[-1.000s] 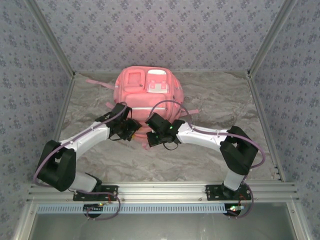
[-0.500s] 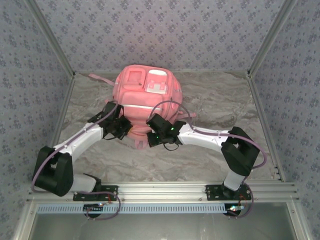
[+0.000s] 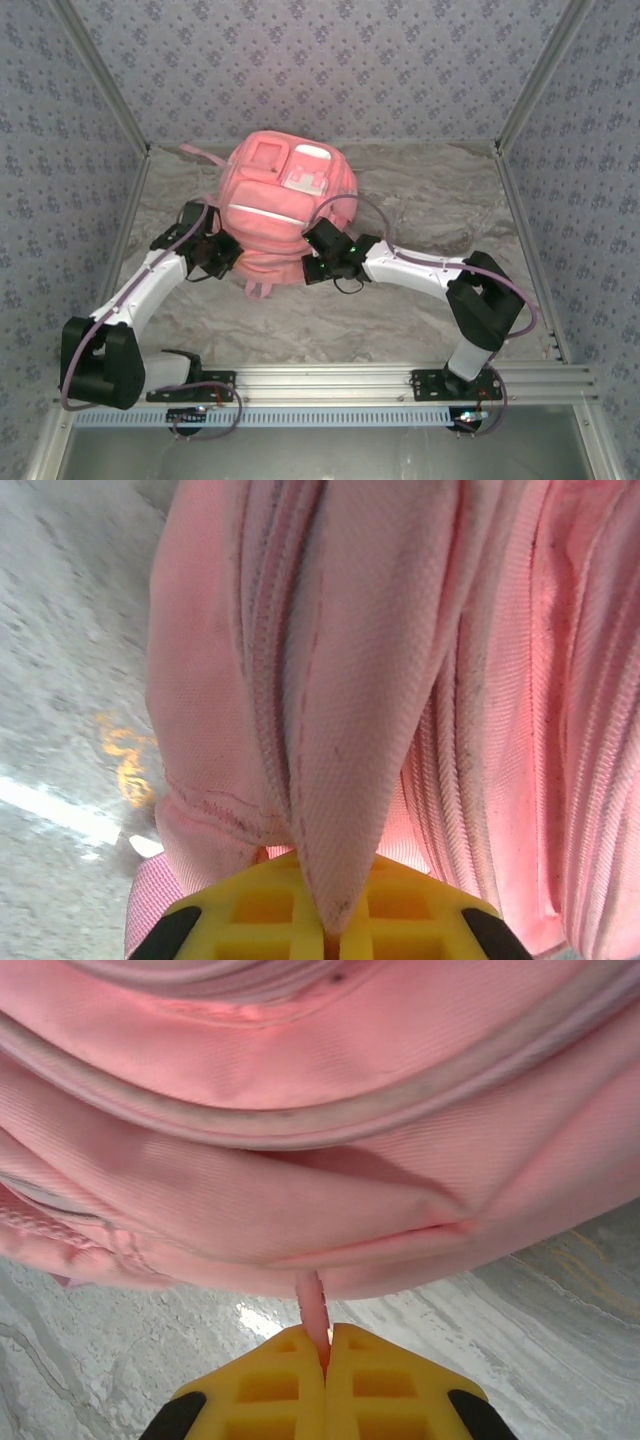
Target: Pack the student bag
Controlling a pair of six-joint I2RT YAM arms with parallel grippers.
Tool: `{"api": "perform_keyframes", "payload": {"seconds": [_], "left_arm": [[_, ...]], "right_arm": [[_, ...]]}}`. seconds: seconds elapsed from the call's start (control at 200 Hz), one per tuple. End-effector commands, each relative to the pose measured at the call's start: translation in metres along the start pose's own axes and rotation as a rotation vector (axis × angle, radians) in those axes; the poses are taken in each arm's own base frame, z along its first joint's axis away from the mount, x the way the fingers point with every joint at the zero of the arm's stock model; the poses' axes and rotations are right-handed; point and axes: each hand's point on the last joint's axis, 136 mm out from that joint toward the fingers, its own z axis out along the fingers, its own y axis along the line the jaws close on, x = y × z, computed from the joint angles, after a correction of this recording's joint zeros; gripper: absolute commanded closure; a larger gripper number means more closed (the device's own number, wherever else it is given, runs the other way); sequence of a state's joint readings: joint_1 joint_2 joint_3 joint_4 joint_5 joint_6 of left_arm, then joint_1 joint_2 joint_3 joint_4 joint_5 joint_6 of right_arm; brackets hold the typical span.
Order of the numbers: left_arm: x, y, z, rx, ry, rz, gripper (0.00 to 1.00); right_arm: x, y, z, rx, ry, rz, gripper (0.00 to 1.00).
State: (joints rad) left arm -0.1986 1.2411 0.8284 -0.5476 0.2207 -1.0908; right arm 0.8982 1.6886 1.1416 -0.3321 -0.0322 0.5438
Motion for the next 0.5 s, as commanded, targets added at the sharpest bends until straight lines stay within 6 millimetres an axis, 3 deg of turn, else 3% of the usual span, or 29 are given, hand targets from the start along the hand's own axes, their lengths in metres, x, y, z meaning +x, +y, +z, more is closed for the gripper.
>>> {"api": "perform_keyframes", "payload": {"seconds": [0.0,0.12,0.135,0.165,0.345,0.495], "left_arm": [[-0.024,0.005,-0.028,-0.047,-0.111,0.052,0.79],[-0.019,-0.006,-0.035,-0.020,-0.077,0.075,0.59],[-0.016,-0.004,-0.035,-0.026,-0.063,0.070,0.57],[-0.012,-0.004,-0.035,-0.022,-0.042,0.061,0.54],[0.024,-0.009,-0.027,0.005,0.074,-0.001,0.43],[0.056,-0.023,-0.015,0.024,0.121,-0.024,0.40]], "right_arm": [[-0.005,-0.005,-0.001,0.031,-0.001,0.006,1.00],[-0.003,0.011,0.003,-0.015,0.008,0.009,1.00],[-0.014,0.020,-0.001,-0.034,-0.016,0.007,1.00],[-0.015,0.023,-0.001,-0.040,-0.018,0.007,1.00],[-0.011,0.030,0.003,-0.046,-0.008,0.006,1.00],[-0.006,0.030,0.005,-0.044,0.000,0.004,1.00]]}}
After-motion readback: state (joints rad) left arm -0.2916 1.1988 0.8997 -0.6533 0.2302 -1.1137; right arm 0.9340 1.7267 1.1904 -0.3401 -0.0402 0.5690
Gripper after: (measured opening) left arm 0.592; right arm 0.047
